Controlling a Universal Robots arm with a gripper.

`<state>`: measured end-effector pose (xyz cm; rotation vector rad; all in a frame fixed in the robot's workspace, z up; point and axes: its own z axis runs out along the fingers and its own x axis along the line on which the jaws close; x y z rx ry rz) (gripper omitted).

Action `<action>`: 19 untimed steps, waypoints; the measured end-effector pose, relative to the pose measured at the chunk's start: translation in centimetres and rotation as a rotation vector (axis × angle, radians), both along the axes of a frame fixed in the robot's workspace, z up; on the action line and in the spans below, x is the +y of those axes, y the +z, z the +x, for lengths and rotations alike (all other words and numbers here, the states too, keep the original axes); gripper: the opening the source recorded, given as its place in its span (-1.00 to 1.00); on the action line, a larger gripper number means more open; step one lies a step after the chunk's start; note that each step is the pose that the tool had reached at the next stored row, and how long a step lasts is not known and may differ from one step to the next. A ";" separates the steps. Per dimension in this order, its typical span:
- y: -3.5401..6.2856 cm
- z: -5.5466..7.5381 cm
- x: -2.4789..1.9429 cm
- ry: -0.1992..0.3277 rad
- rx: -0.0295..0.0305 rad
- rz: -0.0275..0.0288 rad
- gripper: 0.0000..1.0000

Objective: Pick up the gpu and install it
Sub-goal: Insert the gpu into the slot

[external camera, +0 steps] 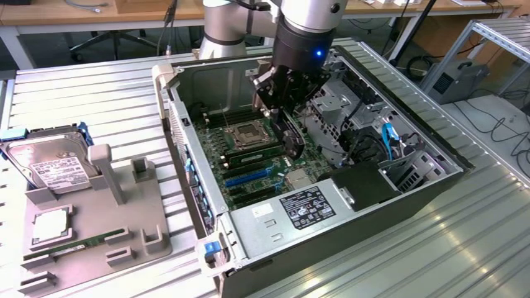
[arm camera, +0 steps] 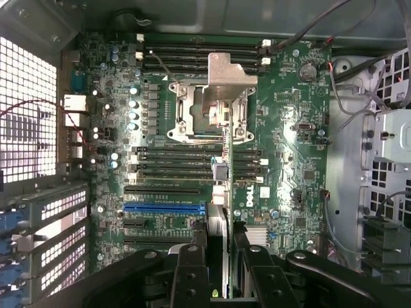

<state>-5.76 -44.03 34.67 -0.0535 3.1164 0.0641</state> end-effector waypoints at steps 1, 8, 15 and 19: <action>0.00 0.0 0.00 0.005 0.0000 0.0000 -0.47; 0.00 0.0 0.00 0.036 0.0000 0.0000 -0.47; 0.00 0.0 0.00 0.094 0.0000 0.0000 -0.47; 0.00 0.0 0.00 0.122 0.0000 -0.0001 -0.47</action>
